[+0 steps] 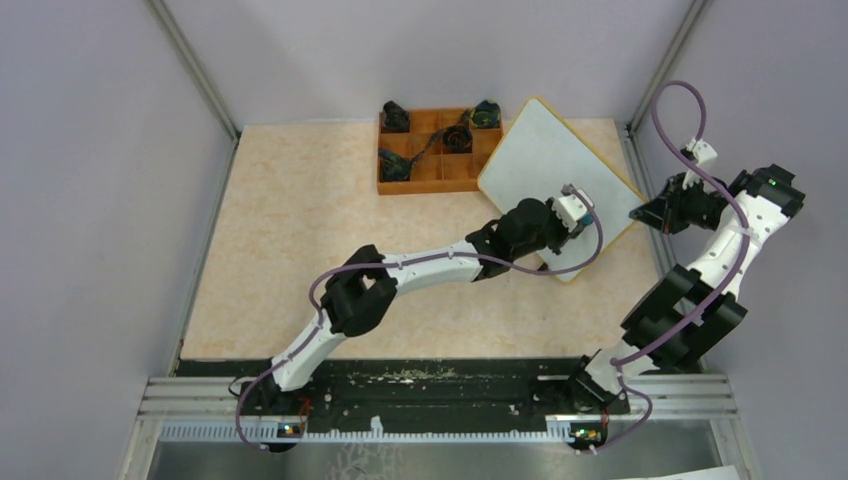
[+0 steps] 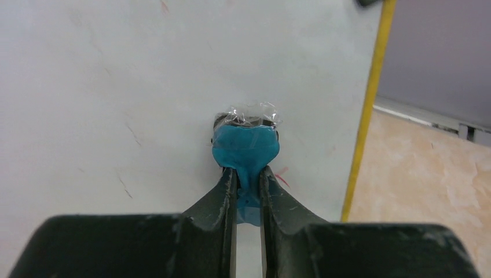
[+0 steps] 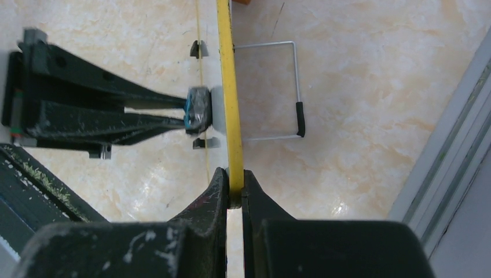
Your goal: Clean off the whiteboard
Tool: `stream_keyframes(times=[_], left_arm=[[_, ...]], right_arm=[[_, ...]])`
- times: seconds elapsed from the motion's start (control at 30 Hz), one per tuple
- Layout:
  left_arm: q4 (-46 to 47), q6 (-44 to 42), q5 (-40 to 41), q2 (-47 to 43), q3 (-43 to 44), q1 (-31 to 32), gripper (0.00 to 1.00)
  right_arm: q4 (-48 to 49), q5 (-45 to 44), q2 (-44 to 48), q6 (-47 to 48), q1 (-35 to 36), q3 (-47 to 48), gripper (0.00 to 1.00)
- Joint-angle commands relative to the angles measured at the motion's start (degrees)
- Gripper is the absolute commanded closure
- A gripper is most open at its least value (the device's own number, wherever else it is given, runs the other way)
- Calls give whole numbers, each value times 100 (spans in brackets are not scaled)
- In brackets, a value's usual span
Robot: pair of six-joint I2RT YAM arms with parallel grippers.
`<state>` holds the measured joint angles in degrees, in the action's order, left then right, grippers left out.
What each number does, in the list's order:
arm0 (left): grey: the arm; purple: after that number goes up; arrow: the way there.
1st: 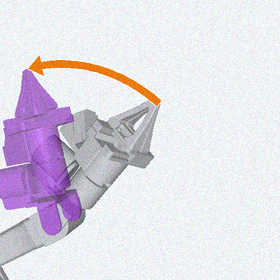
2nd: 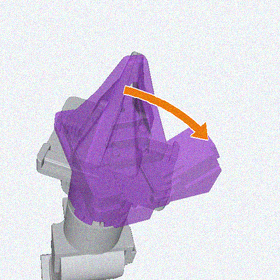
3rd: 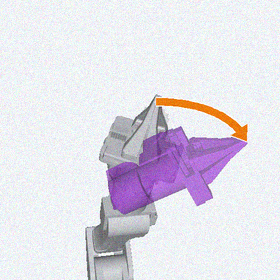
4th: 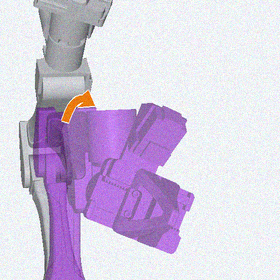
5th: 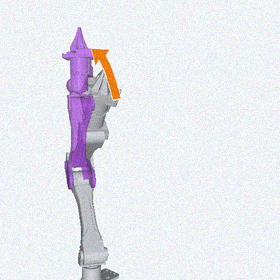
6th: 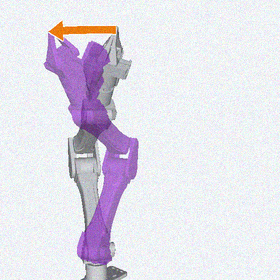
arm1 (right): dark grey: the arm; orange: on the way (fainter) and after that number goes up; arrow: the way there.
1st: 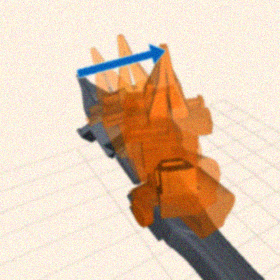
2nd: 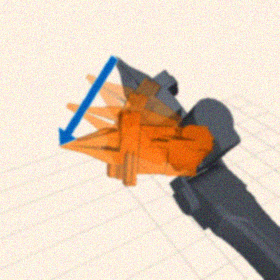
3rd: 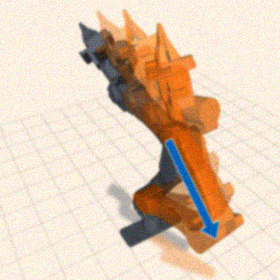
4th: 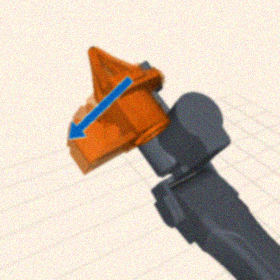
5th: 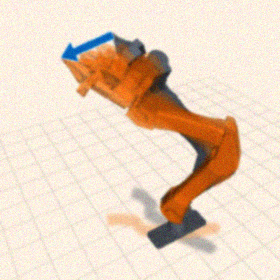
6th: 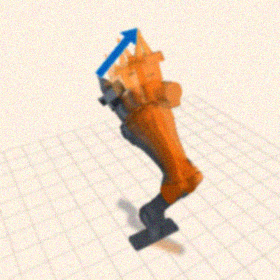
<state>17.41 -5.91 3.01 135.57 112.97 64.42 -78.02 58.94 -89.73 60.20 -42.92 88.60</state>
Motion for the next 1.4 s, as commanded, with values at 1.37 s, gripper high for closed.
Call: stream_keyframes(times=[1.37], left_arm=[[-449,218,-145,52,212,-769,100]], right_arm=[[-785,-1022,-106,527,291,-390,100]])
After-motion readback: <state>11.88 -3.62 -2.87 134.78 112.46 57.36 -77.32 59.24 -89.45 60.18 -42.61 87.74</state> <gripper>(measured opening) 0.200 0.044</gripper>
